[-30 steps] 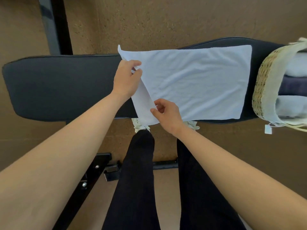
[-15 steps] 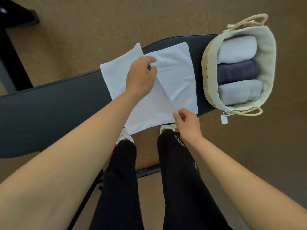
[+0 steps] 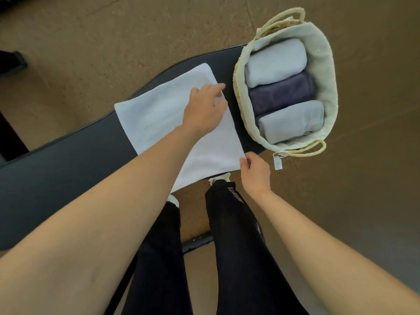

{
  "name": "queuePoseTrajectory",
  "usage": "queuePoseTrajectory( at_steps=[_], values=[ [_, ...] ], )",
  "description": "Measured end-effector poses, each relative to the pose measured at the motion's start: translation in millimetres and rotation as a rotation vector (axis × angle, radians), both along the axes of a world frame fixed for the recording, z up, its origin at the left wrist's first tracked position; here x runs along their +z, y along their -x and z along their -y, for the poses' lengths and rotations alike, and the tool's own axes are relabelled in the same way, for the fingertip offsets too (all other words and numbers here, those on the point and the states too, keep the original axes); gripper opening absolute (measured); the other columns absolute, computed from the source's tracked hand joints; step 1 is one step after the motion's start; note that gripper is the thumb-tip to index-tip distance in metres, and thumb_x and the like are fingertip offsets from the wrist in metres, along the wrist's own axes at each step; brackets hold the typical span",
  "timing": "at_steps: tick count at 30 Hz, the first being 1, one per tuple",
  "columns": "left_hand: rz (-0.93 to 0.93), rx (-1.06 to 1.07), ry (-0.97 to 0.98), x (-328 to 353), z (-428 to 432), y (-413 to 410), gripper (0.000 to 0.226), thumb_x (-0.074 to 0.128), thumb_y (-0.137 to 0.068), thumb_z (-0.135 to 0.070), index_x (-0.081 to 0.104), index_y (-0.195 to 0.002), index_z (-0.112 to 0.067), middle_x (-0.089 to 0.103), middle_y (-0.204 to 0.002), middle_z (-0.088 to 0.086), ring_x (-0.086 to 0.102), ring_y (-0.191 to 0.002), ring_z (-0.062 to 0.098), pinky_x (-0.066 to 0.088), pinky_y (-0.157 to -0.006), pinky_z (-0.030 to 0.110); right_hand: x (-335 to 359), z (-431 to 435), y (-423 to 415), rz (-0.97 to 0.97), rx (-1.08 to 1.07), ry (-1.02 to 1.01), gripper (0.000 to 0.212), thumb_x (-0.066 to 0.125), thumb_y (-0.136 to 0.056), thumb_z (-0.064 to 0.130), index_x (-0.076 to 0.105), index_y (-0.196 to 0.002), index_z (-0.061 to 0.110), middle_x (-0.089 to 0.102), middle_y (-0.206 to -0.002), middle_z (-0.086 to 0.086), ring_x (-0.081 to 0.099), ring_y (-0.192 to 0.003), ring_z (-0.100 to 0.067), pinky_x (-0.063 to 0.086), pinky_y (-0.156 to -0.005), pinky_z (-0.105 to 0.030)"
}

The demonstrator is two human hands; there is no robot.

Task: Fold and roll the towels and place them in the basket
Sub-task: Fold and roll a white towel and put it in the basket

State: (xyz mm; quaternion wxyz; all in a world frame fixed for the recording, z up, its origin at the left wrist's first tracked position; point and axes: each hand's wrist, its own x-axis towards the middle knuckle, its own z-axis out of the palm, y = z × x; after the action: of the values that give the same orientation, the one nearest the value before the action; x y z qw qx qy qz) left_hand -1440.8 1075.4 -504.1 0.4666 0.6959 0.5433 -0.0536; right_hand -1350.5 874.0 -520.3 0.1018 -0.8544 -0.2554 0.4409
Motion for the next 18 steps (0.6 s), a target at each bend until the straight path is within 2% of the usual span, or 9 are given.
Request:
queuePoseTrajectory(
  at_steps=[2, 4, 7, 9, 11, 14, 16, 18],
  values=[
    [0.088, -0.027, 0.147, -7, 7, 7, 0.049, 0.047, -0.106, -0.022, 0.044, -0.154, -0.028, 0.052, -0.152, -0.001, 0.042, -0.139, 0.024, 0.038, -0.116, 0.043, -4, 1, -4, 0.057, 0.006, 0.037, 0.015, 0.051, -0.105, 0.017, 0.064, -0.105, 0.01, 0.063, -0.089, -0.003, 0.058, -0.081, -0.019, 0.041, -0.071, -0.03],
    [0.103, 0.025, 0.17, -13, 18, 21, 0.046, 0.048, -0.107, -0.02, 0.046, -0.153, -0.026, 0.052, -0.152, -0.002, 0.047, -0.135, 0.02, 0.04, -0.115, 0.04, -11, 3, -7, 0.107, -0.008, 0.069, 0.018, 0.053, -0.104, 0.018, 0.063, -0.117, 0.01, 0.068, -0.1, -0.008, 0.063, -0.091, -0.024, 0.047, -0.075, -0.034],
    [0.042, 0.248, 0.086, -21, 45, 61, 0.039, 0.051, -0.105, -0.015, 0.057, -0.143, -0.019, 0.061, -0.136, -0.001, 0.057, -0.115, 0.013, 0.049, -0.103, 0.033, -20, 0, -5, 0.145, -0.004, 0.071, 0.029, 0.058, -0.101, 0.022, 0.057, -0.129, 0.013, 0.065, -0.118, -0.011, 0.061, -0.112, -0.03, 0.053, -0.09, -0.043],
    [-0.036, 0.452, 0.0, -22, 66, 94, 0.033, 0.052, -0.102, -0.012, 0.06, -0.134, -0.016, 0.061, -0.123, -0.003, 0.058, -0.105, 0.012, 0.052, -0.094, 0.032, -24, -4, -1, 0.142, 0.034, 0.041, 0.037, 0.06, -0.1, 0.023, 0.053, -0.135, 0.013, 0.057, -0.134, -0.01, 0.054, -0.125, -0.03, 0.049, -0.101, -0.045],
    [-0.191, 0.672, -0.059, -21, 89, 123, 0.029, 0.055, -0.099, -0.012, 0.059, -0.126, -0.018, 0.055, -0.116, -0.004, 0.058, -0.101, 0.015, 0.05, -0.083, 0.033, -28, -9, 2, 0.136, 0.061, 0.022, 0.047, 0.063, -0.098, 0.025, 0.049, -0.141, 0.012, 0.049, -0.144, -0.011, 0.047, -0.134, -0.033, 0.044, -0.108, -0.048],
    [-0.412, 0.89, -0.022, -23, 125, 157, 0.035, 0.063, -0.093, -0.014, 0.052, -0.126, -0.016, 0.046, -0.121, 0.001, 0.056, -0.108, 0.026, 0.044, -0.076, 0.036, -34, -15, 3, 0.122, 0.022, 0.03, 0.053, 0.067, -0.095, 0.025, 0.046, -0.141, 0.01, 0.05, -0.143, -0.013, 0.046, -0.134, -0.035, 0.042, -0.11, -0.051],
    [-0.439, 1.057, 0.147, -30, 146, 169, 0.047, 0.068, -0.089, -0.016, 0.046, -0.131, -0.016, 0.041, -0.132, 0.006, 0.054, -0.112, 0.029, 0.044, -0.078, 0.037, -35, -21, 3, 0.066, -0.032, 0.052, 0.048, 0.068, -0.095, 0.024, 0.047, -0.135, 0.011, 0.056, -0.135, -0.012, 0.052, -0.126, -0.034, 0.046, -0.105, -0.049],
    [-0.38, 1.278, 0.368, -36, 157, 173, 0.061, 0.076, -0.087, -0.021, 0.04, -0.137, -0.017, 0.038, -0.141, 0.008, 0.053, -0.113, 0.028, 0.05, -0.084, 0.037, -34, -26, 3, 0.019, -0.069, 0.079, 0.043, 0.069, -0.094, 0.024, 0.048, -0.129, 0.012, 0.062, -0.124, -0.011, 0.059, -0.116, -0.032, 0.05, -0.099, -0.049]
  ],
)
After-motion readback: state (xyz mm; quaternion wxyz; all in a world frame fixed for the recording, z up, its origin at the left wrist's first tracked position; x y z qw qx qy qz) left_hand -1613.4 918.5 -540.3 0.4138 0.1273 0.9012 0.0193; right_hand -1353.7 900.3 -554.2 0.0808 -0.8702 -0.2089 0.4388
